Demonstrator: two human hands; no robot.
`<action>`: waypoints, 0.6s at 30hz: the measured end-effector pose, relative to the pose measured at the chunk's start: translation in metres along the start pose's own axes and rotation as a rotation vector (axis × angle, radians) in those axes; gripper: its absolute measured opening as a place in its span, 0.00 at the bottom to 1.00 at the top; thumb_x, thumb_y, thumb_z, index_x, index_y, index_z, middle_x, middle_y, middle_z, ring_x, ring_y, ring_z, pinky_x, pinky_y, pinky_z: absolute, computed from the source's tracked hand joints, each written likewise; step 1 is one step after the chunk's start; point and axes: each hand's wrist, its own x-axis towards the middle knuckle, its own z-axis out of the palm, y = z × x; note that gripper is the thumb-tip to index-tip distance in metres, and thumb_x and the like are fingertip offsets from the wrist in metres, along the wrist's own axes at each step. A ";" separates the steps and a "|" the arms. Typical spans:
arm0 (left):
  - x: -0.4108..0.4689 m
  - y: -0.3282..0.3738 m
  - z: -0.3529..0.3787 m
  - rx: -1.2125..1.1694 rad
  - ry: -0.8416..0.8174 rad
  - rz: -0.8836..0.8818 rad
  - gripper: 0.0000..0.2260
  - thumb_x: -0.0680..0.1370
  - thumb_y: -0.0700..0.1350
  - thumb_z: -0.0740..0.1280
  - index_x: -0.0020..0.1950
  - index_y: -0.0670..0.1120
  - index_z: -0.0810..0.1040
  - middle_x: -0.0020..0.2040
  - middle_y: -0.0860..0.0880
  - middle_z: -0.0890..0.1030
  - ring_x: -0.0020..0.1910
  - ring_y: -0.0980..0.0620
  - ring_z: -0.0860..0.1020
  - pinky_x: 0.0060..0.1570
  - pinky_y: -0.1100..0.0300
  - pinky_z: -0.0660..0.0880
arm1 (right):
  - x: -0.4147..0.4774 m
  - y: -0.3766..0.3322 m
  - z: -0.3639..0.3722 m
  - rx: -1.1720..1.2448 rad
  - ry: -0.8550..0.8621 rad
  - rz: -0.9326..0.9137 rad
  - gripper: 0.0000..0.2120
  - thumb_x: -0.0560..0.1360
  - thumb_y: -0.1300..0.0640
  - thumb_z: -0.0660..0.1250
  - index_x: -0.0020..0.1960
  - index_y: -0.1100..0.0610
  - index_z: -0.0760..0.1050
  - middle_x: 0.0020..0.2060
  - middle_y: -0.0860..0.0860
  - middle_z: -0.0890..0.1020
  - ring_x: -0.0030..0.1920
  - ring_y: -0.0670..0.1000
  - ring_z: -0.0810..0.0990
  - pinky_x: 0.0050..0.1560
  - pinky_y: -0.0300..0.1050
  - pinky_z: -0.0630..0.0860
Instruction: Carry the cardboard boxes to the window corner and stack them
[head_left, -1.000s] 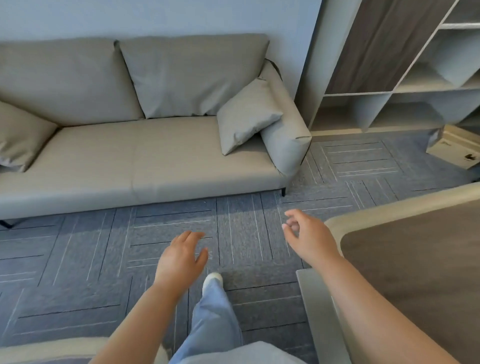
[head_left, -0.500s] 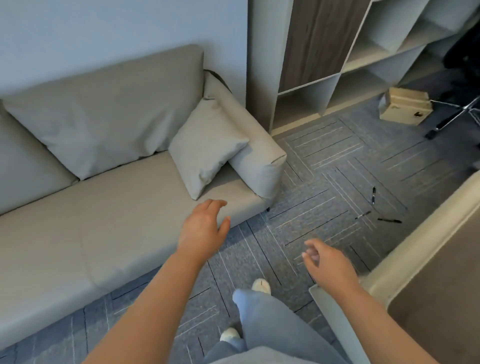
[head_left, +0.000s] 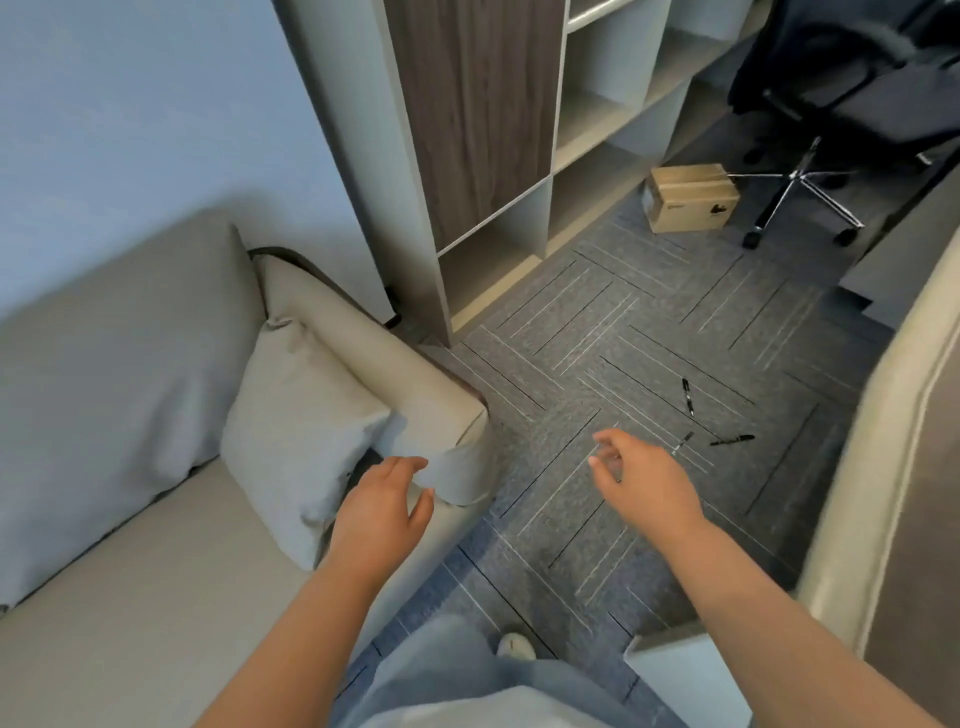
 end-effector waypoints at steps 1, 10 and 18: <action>0.014 0.002 0.001 0.002 -0.012 0.013 0.16 0.77 0.48 0.63 0.64 0.46 0.73 0.60 0.48 0.77 0.59 0.47 0.75 0.53 0.57 0.71 | 0.013 0.000 -0.008 0.015 0.019 0.013 0.17 0.78 0.51 0.60 0.65 0.53 0.70 0.54 0.46 0.80 0.53 0.49 0.79 0.50 0.47 0.76; 0.191 0.048 0.023 -0.014 -0.134 0.155 0.16 0.77 0.47 0.63 0.65 0.47 0.73 0.61 0.49 0.76 0.60 0.49 0.74 0.56 0.57 0.70 | 0.123 0.027 -0.045 0.051 0.096 0.167 0.16 0.78 0.51 0.60 0.65 0.54 0.70 0.53 0.48 0.81 0.51 0.51 0.80 0.50 0.50 0.77; 0.368 0.138 0.032 0.007 -0.237 0.408 0.17 0.78 0.49 0.61 0.67 0.47 0.70 0.63 0.49 0.75 0.63 0.49 0.72 0.60 0.54 0.70 | 0.203 0.070 -0.103 0.050 0.201 0.425 0.15 0.78 0.51 0.61 0.63 0.53 0.72 0.52 0.48 0.82 0.52 0.50 0.80 0.51 0.47 0.76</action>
